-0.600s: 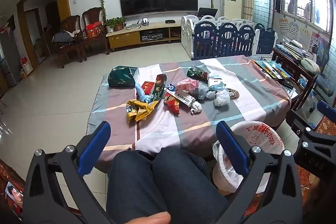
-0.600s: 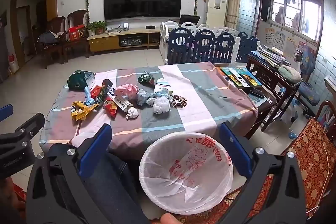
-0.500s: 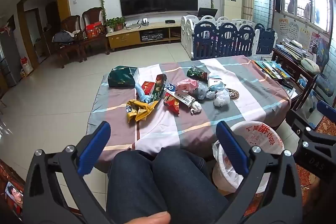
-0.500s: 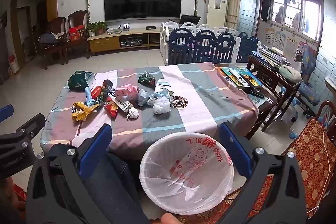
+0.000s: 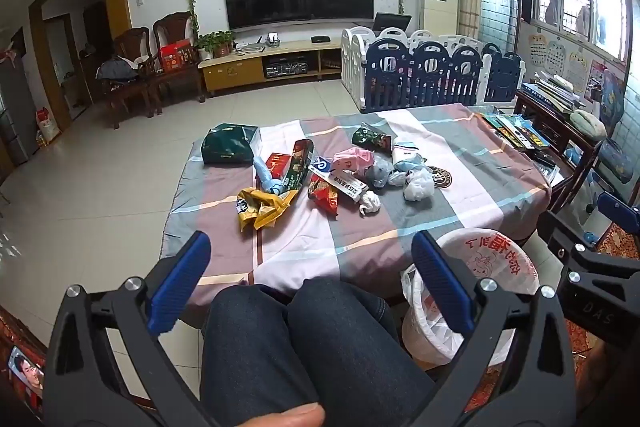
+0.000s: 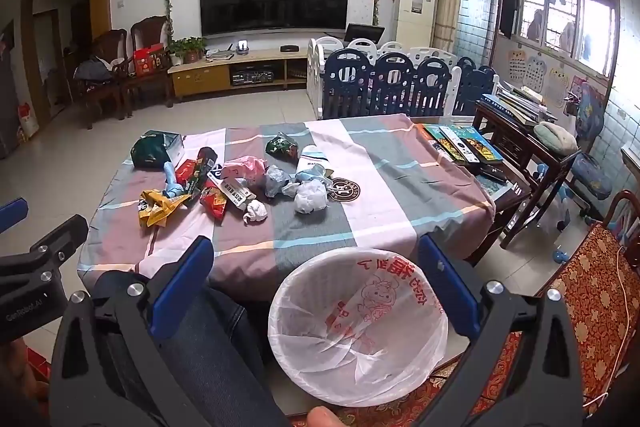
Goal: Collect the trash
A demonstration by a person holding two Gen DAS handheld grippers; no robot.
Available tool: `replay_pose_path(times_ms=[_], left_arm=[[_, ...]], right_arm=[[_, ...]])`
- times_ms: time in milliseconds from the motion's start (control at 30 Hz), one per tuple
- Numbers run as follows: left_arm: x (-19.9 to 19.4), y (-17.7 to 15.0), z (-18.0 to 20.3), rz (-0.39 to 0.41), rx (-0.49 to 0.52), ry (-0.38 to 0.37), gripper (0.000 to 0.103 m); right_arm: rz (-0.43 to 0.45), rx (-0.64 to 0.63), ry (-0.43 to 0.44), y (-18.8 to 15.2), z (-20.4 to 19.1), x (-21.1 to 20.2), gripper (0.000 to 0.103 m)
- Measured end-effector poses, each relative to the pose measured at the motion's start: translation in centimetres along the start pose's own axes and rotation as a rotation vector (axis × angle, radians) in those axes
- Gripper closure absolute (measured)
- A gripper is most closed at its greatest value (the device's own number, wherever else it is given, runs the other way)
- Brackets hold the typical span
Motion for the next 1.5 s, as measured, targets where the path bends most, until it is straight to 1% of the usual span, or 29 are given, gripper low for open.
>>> replay_pose_path(times_ms=[1500], left_arm=[[0.21,-0.19,-0.16,-0.009,-0.005,-0.006,0.003]], right_arm=[[-0.014,0.007,0.008,-0.24,0.01,0.25,0.003]])
Point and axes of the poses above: each gripper's, at about its wrist camera, not at the fingertips, and x roughly the way its jaws point, z to its right, y to its top, the point moved 5 cm from there along x, roughly the way its jaws point, and after that the axes turned 3 degrees about x, right-handed, at the moved point
